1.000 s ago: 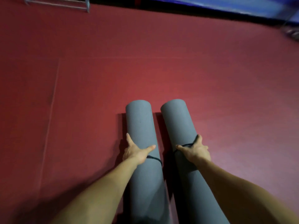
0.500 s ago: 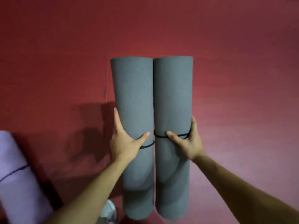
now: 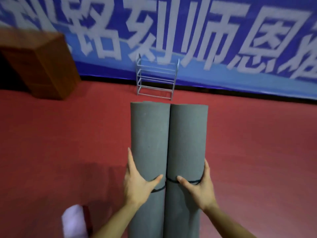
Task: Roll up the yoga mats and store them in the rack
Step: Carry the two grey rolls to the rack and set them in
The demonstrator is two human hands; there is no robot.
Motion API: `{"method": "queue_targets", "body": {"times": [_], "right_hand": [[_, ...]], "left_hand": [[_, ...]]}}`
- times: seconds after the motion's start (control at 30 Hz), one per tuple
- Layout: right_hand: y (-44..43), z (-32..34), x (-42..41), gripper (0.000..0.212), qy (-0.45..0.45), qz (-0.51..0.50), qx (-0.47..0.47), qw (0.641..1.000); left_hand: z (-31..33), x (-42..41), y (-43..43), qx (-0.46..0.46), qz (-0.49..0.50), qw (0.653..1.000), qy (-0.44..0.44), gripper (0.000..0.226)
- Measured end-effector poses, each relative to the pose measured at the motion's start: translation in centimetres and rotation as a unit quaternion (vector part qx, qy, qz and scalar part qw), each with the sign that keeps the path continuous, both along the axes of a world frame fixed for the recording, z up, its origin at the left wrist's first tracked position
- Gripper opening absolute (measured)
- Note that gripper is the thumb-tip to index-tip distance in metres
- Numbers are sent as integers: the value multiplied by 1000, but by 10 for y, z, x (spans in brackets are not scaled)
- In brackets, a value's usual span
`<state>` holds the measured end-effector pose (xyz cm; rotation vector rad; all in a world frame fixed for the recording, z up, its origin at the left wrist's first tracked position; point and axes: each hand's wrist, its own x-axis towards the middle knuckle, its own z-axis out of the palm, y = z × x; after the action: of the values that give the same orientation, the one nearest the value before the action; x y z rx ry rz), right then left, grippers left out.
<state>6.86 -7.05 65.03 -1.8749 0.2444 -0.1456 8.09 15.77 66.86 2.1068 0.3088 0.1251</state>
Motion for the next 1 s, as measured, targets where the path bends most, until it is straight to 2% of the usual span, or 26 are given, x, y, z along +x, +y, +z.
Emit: {"method": "queue_targets", "body": {"times": [0.17,0.3,0.5,0.57,0.73,0.83,1.0], "right_hand": [[19,72,75,142,-42,32,-11,999],[11,106,164,139,-69,44,-5,997],[4,145,311,140,-100,72,-16,992],[11,154,353,138,-109,86,-28,990],[46,158,460,134,-119,117,-53,985],[67,155,533,130,-118,130,-55,983],[92,161,658,119,-112,119,-23,986]], "left_hand": [[72,69,25,-16,4,998,-56,151],[116,155,36,-83,2,994,-73,150],[161,300,49,-100,-7,989,-112,136],[172,337,52,-130,-1,984,-120,134],[190,440,79,-179,61,966,-179,108],[190,514,102,-171,74,965,-187,109],[192,648,127,-188,35,966,-175,113]]}}
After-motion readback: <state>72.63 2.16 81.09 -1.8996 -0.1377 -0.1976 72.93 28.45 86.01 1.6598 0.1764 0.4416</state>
